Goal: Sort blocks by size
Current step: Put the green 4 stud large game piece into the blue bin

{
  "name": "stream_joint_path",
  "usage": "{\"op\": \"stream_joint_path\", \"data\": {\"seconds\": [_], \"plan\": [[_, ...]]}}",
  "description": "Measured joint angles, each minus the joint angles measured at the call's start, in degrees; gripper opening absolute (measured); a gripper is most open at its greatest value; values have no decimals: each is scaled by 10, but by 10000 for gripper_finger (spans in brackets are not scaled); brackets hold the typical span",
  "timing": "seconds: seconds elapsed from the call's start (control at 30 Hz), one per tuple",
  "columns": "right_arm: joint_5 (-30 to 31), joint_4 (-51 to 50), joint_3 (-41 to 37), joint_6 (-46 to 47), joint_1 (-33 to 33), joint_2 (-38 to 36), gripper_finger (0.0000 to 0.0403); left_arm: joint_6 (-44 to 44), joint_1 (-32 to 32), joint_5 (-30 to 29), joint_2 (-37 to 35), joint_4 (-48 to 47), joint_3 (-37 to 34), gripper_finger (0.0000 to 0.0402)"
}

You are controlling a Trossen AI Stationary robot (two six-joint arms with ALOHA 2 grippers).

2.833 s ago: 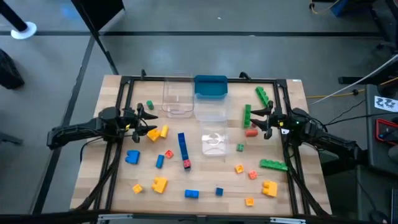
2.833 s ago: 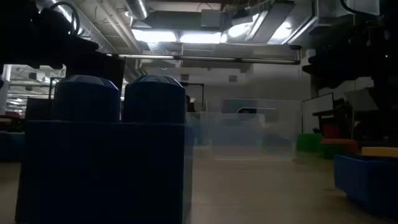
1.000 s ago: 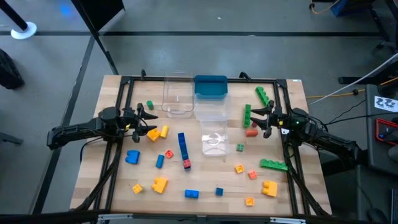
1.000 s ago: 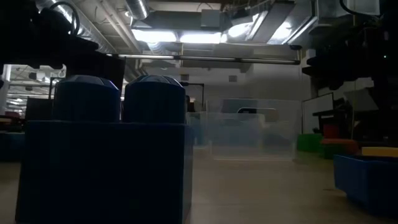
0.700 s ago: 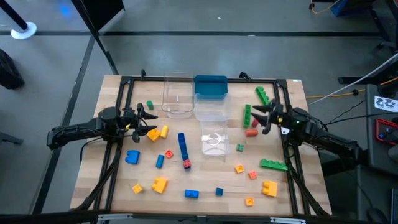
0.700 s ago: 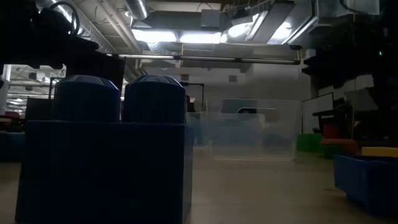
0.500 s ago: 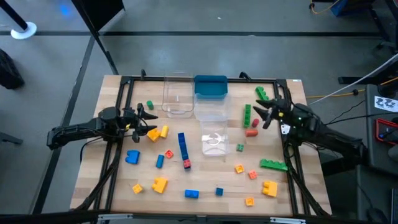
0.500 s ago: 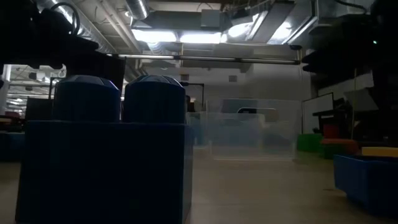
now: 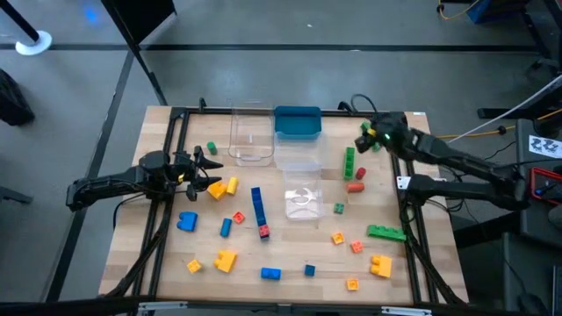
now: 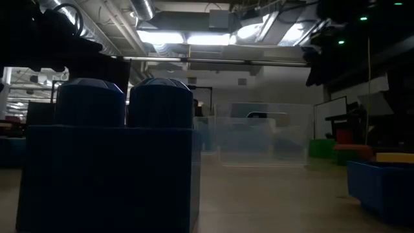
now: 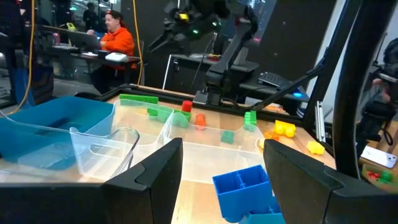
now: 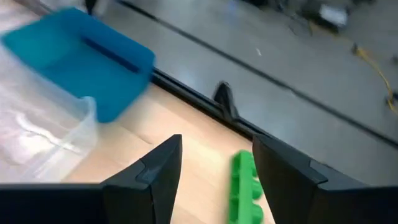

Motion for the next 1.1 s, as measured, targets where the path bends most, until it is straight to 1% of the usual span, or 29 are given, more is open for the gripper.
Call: {"op": "stream_joint_path", "data": {"seconds": [0.17, 0.23, 0.33, 0.47, 0.57, 0.63, 0.77, 0.9, 1.1], "plan": [[-52, -50, 77, 3, -74, 121, 199, 0, 0, 0, 0, 0, 0, 210], [-61, -70, 100, 3, -101, 162, 199, 0, 0, 0, 0, 0, 0, 210], [-69, -96, 119, 3, -133, 220, 199, 0, 0, 0, 0, 0, 0, 210], [-86, -107, 127, 0, -166, 277, 199, 0, 0, 0, 0, 0, 0, 210], [-114, -110, 127, -1, -184, 310, 199, 0, 0, 0, 0, 0, 0, 210], [-120, -110, 127, -1, -194, 327, 199, 0, 0, 0, 0, 0, 0, 210], [-108, -110, 127, -1, -206, 353, 199, 0, 0, 0, 0, 0, 0, 210], [-89, -110, 127, -6, -205, 377, 199, 0, 0, 0, 0, 0, 0, 210], [-85, -110, 127, -17, -205, 408, 199, 0, 0, 0, 0, 0, 0, 210]]}}
